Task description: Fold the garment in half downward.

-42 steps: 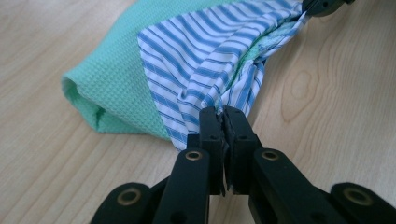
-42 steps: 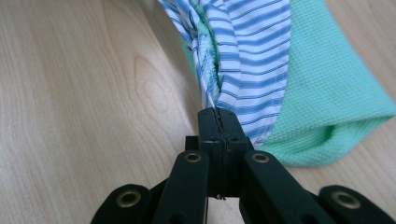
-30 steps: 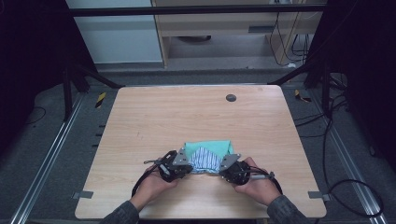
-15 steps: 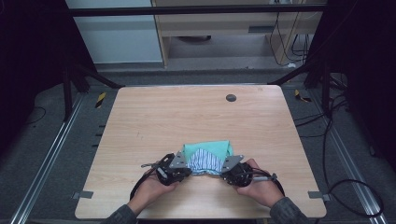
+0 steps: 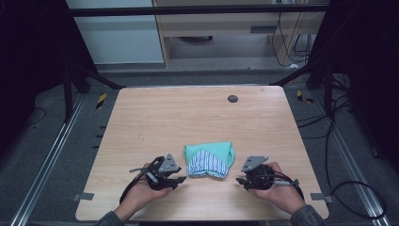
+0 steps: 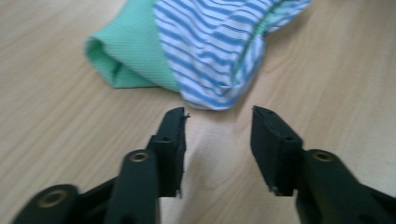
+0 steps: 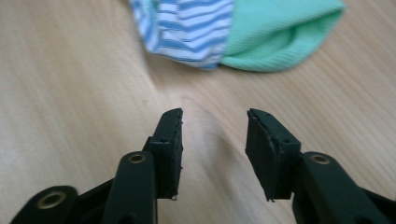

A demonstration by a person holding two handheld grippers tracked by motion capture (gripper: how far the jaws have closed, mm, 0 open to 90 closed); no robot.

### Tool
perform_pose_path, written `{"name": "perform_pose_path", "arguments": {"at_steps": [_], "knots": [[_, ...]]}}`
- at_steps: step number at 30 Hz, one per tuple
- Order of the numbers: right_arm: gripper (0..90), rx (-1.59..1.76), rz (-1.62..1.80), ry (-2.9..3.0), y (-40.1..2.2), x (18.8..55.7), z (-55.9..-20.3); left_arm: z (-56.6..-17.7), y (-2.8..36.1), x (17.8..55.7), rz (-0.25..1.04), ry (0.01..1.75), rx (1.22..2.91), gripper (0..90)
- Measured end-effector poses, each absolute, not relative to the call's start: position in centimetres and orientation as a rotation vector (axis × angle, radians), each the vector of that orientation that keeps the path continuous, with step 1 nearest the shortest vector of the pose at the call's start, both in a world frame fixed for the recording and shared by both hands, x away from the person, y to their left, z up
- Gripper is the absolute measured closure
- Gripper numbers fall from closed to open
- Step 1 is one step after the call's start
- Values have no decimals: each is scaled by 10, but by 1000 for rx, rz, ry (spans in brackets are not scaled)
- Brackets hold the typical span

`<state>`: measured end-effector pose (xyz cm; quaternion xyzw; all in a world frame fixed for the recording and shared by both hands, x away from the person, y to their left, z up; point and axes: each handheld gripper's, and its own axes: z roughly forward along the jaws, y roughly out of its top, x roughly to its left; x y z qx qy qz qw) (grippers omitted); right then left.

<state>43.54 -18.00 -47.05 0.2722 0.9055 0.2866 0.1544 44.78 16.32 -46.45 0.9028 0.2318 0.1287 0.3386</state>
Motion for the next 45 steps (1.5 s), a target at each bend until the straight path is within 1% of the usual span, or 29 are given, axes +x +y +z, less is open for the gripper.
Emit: {"name": "perform_pose_path", "arguments": {"at_steps": [1,2,3,4,5,6,7,8,9,11,12,13,14,15,16,17,18,20,22,24,28,41,45], "knots": [[474,827,828,2569,-187,440,-470,-463,165,450,346,615,2349,477],[474,827,828,2569,-187,440,-470,-462,167,454,358,627,2354,477],[423,867,823,2532,-193,446,-469,-459,172,462,376,662,2354,419],[423,867,823,2532,-193,446,-469,-459,172,462,376,662,2354,392],[384,891,823,2524,-196,450,-469,-459,175,466,384,684,2349,392],[347,917,821,2510,-198,453,-468,-458,178,470,392,701,2342,361],[270,971,821,2479,-203,462,-467,-457,185,479,412,742,2335,331],[270,971,821,2479,-203,462,-467,-457,185,479,412,742,2335,305],[208,1018,826,2451,-207,471,-468,-459,193,490,416,790,2338,279],[148,1070,829,2427,-209,481,-469,-462,200,501,418,840,2329,239],[148,1070,829,2427,-209,481,-469,-462,200,501,418,840,2329,216],[106,1129,838,2405,-211,492,-470,-467,205,512,425,906,2320,173],[106,1129,838,2405,-211,492,-470,-467,205,512,425,906,2320,130],[88,1178,853,2365,-213,502,-471,-471,210,522,416,968,2300,117],[88,1178,853,2365,-213,502,-471,-471,210,522,416,968,2300,116],[75,1229,864,2342,-215,513,-472,-474,213,531,415,1001,2282,106],[75,1229,864,2342,-215,513,-472,-474,213,531,415,1001,2282,92],[81,1323,855,2308,-217,530,-475,-478,215,542,421,1042,2275,71],[82,1341,865,2300,-219,535,-476,-480,215,545,418,1046,2277,58],[85,1376,927,2275,-224,546,-479,-485,216,550,437,1039,2282,54],[96,1415,912,2235,-231,556,-488,-491,221,558,443,1055,2268,50],[87,1496,880,2082,-241,571,-501,-501,237,575,531,1136,2174,54],[87,1536,863,2050,-243,574,-504,-503,241,578,511,1152,2154,44]]}}
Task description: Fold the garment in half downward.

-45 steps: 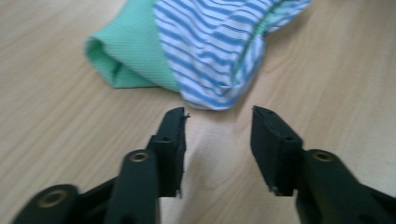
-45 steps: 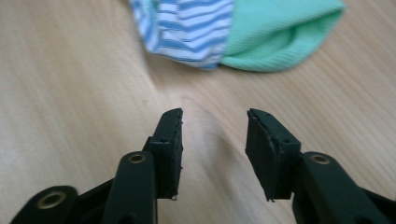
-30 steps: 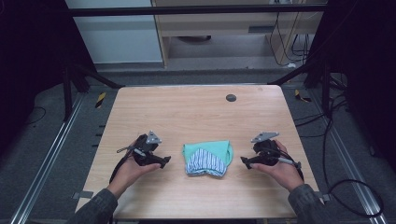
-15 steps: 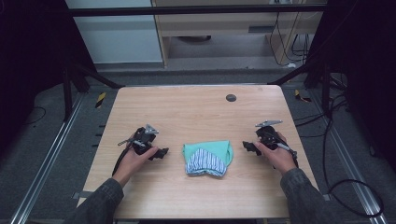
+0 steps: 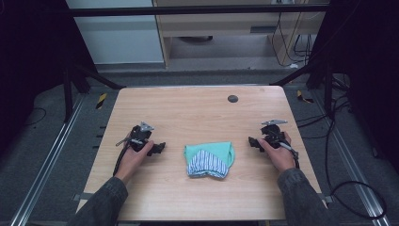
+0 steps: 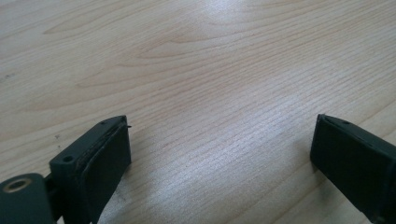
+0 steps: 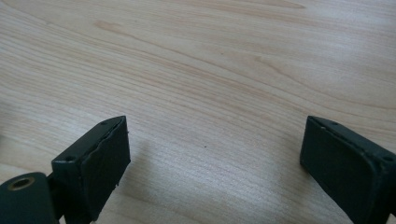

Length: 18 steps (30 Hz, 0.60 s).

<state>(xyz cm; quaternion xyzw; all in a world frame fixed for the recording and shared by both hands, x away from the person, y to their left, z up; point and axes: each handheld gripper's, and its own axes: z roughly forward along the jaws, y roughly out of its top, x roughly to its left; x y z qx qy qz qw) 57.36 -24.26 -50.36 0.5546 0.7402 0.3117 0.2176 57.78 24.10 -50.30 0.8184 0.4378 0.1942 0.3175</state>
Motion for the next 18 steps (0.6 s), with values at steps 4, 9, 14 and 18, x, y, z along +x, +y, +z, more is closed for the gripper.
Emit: {"name": "perform_pose_path", "arguments": {"at_steps": [4,9,14,18], "knots": [[77,1526,843,2045,-242,575,-506,-504,242,579,501,1163,2135,29],[66,1524,837,2035,-240,575,-507,-506,242,580,505,1153,2127,14],[49,1526,838,2020,-237,575,-508,-507,242,581,512,1148,2117,7],[45,1536,844,2001,-236,574,-509,-507,242,581,513,1149,2117,4]]}}
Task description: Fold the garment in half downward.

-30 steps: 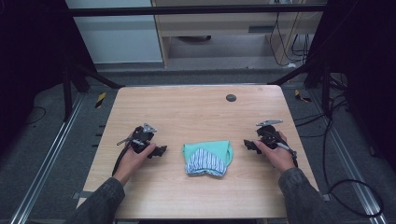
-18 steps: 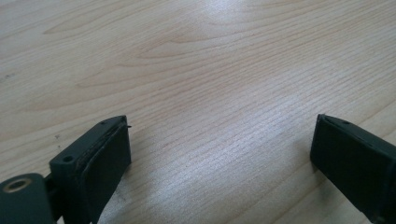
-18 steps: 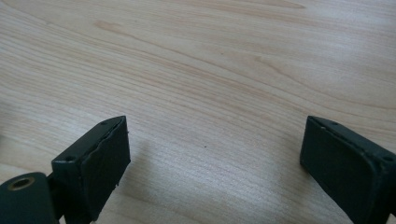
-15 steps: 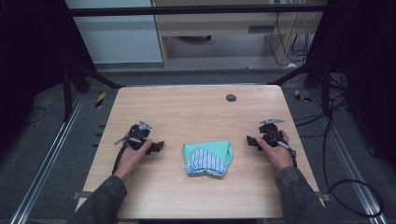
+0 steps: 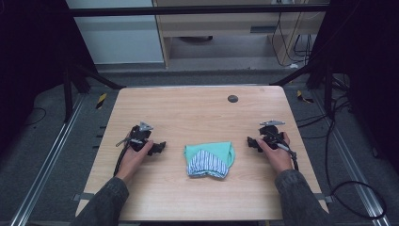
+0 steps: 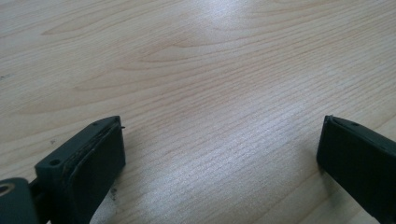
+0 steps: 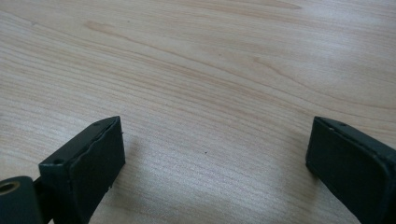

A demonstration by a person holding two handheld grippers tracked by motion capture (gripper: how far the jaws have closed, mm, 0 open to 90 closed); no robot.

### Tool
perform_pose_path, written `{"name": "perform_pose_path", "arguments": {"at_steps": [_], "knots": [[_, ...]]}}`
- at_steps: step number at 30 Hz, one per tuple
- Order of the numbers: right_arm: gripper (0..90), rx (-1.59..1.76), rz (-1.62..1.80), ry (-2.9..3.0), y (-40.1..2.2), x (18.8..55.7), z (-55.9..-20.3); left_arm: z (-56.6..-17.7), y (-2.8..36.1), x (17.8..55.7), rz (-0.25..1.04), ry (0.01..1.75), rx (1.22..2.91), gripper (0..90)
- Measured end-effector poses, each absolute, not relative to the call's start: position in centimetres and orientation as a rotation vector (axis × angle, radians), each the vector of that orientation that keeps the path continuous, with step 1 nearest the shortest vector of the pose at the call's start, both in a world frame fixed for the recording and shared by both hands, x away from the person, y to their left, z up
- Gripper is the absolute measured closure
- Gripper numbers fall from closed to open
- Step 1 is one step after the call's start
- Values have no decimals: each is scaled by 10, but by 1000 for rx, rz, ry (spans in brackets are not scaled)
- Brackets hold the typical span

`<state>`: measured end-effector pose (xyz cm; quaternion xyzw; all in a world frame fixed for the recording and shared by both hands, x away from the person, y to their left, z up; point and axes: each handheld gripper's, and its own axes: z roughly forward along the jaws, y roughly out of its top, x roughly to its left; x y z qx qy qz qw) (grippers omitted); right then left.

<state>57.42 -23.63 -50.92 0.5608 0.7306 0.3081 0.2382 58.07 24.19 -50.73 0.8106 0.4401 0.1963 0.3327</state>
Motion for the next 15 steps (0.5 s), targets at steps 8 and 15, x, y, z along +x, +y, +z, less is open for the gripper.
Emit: {"name": "perform_pose_path", "arguments": {"at_steps": [8,15], "knots": [[36,1573,836,1936,-230,567,-511,-508,241,580,514,1165,2112,0],[6,1648,806,1872,-223,563,-511,-508,242,580,512,1170,2110,0]]}}
